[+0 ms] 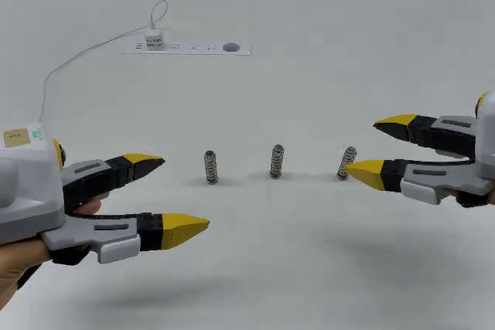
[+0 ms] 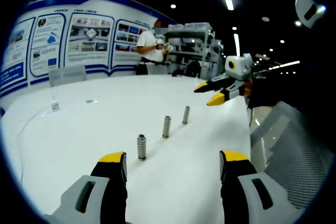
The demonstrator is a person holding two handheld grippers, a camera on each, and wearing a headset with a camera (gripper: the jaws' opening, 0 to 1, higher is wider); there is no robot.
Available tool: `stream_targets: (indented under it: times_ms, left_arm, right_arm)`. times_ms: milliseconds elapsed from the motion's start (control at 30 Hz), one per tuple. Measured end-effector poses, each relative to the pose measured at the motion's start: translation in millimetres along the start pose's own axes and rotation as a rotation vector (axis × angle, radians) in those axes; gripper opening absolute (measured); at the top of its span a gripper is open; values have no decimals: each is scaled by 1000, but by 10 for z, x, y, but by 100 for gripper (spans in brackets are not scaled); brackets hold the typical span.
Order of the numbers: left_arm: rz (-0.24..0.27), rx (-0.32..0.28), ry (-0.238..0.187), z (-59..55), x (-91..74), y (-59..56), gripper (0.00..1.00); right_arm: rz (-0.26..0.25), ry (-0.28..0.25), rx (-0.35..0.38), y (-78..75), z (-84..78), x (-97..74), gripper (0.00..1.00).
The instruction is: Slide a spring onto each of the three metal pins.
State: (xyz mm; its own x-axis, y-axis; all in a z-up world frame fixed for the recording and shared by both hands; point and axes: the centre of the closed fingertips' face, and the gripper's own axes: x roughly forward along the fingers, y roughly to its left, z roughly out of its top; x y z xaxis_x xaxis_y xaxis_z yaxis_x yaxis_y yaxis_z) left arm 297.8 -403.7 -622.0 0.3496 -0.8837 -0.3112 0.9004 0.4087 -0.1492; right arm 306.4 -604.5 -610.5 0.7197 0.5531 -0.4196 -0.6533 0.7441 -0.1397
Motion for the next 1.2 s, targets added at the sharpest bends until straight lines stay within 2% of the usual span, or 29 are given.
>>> stream_targets:
  times_ms: [167, 667, 1200]
  left_arm:
    - [4, -6, 2, -23, -6, 7, 74]
    - [14, -21, -1, -75, -30, 26, 75]
    - [17, -30, -2, -98, -37, 34, 76]
  right_arm:
    - [6, -6, 12, 17, -96, -50, 51]
    - [9, -13, 41, 106, -247, -136, 60]
    - [-6, -22, 58, 115, -261, -206, 62]
